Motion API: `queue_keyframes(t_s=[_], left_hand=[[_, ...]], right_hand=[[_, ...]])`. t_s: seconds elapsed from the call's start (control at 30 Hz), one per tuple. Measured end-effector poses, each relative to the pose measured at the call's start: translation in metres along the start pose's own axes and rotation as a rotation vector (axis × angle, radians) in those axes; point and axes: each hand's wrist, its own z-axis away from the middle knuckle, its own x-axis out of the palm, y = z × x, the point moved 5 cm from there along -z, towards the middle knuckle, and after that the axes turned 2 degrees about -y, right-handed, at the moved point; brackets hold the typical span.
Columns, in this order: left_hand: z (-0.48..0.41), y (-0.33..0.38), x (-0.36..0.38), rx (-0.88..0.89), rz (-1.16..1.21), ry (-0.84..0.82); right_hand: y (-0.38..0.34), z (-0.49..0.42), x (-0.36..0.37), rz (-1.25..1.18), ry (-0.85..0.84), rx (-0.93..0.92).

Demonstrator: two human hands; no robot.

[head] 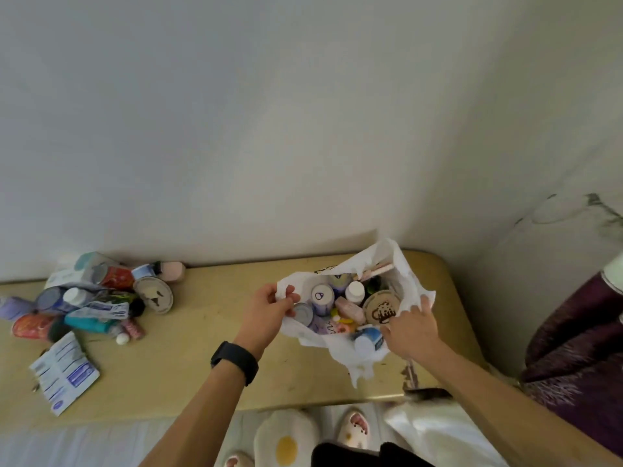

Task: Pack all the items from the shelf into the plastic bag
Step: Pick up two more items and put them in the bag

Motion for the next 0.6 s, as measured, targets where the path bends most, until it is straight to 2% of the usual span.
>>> queue_keyframes(t_s=[0.1, 0.23, 0.33, 0.4, 0.47, 0.53, 0.6], left_hand=[[-0.004, 0.013, 0.001, 0.023, 0.088, 0.040], [-0.012, 0.032, 0.004, 0.051, 0.154, 0.034], [-0.014, 0.030, 0.018, 0.029, 0.046, -0.028], [-0.017, 0.020, 0.026, 0.047, -0.081, -0.049], [-0.015, 0.013, 0.026, 0.071, -0.170, 0.008], [-0.016, 0.011, 0.021, 0.114, -0.227, 0.062], [-0.013, 0.020, 0.020, 0.191, -0.225, 0.048]], right_hand=[[0.039, 0.019, -0.014, 0.057, -0.009, 0.071], [0.080, 0.029, -0.052, -0.138, 0.218, 0.171], [0.084, 0.031, -0.064, -0.183, 0.336, 0.229], [0.069, 0.030, -0.054, -0.183, 0.222, 0.216], [0.053, 0.032, -0.039, -0.176, 0.103, 0.185], [0.046, 0.036, -0.031, -0.187, 0.062, 0.173], [0.048, 0.040, -0.033, -0.192, 0.063, 0.180]])
